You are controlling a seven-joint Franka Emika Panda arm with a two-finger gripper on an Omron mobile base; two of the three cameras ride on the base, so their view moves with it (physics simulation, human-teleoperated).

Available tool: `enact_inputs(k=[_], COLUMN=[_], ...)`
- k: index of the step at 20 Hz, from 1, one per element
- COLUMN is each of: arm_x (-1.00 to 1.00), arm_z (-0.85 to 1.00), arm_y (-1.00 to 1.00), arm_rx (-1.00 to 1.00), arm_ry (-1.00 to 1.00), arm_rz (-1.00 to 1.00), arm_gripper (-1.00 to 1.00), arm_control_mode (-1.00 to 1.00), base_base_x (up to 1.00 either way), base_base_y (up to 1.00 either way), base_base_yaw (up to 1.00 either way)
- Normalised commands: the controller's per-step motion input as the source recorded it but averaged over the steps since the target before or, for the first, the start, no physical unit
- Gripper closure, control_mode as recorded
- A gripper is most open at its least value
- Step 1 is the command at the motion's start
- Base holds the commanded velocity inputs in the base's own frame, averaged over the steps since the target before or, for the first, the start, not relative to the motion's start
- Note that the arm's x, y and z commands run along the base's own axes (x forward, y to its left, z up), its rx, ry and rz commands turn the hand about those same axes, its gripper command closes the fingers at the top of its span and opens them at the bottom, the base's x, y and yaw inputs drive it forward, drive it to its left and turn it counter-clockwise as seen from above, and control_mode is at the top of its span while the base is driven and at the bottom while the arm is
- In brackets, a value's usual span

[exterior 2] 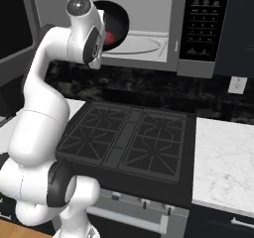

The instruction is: Pick the tomato from the sink and place it in the bowl. Then pick the bowl and place it in the microwave. Then close the microwave door and press the start button.

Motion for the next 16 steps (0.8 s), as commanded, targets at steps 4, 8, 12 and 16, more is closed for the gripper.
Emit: enact_inputs(k=[4, 8, 12, 16], arm_x=[0.36, 0.33, 0.27, 0.26], arm_z=[-0.08, -0.08, -0.1, -0.2], arm_y=[0.0, 0.0, -0.08, -0.04], arm_rx=[-0.02, 0.0, 0.0, 0.0], arm_ry=[0.06, 0.06, 0.02, 0.02], arm_rz=[0.0, 0.0, 0.0, 0.0], arm_gripper=[1.0, 1.0, 1.0, 1.0], arm_control_mode=[-1.0, -1.0, -1.0, -1.0], base_base_x=[0.0, 0.0, 0.0, 0.0], base_base_y=[0.0, 0.0, 0.0, 0.0], base_base_yaw=[0.0, 0.0, 0.0, 0.0])
